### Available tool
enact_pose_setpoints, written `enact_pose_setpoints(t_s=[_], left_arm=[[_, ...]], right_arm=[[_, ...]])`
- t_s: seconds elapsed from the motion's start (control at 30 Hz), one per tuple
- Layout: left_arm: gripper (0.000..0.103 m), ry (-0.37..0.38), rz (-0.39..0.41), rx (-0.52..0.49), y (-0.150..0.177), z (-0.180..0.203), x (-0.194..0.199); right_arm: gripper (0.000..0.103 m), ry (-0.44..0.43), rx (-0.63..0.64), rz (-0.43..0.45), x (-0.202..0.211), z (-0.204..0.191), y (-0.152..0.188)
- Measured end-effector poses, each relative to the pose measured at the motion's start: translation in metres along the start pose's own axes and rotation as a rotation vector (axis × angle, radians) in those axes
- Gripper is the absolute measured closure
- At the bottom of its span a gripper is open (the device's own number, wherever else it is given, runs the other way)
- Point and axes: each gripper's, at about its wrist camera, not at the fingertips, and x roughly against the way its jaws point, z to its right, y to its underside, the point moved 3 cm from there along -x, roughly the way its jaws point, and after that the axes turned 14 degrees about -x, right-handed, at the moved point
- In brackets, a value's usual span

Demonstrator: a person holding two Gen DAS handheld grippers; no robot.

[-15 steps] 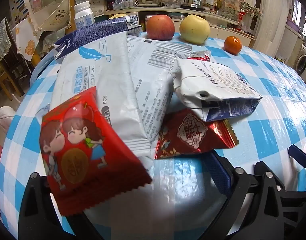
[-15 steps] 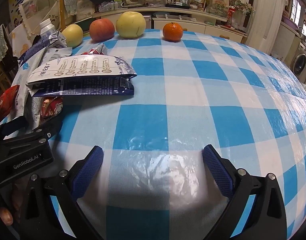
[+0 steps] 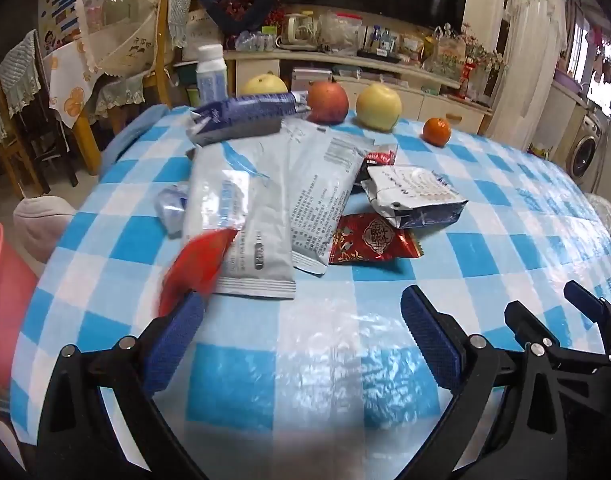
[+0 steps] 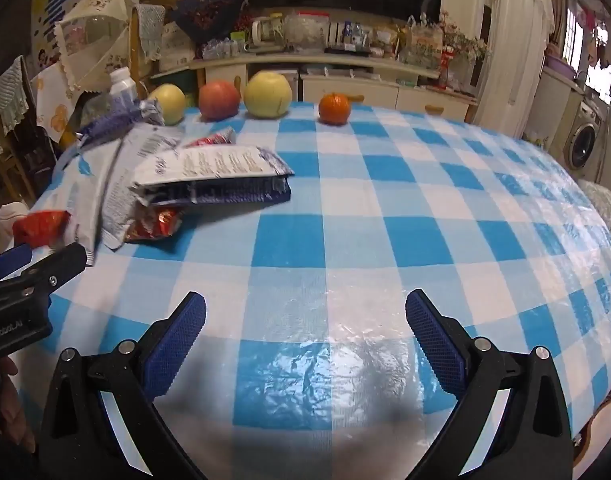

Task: Collect trash
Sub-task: 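Move both tools back from the table toward the red candy packet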

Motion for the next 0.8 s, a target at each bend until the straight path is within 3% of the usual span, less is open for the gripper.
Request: enact_pose_setpoints(t_s=[0.37,0.8], left_arm=[[0.004,-0.054,0.118,0.020,0.012,-0.018,0.087],[0.004,-0.104,0.222,-0.016,0.021,-0.025,0.159]], right_arm=[[0.004,-0.033,-0.013,0.179,0.097,-0.007,-0.003],[0.004,-0.038,0.004,0.302,0.172,-0.019,0.003]])
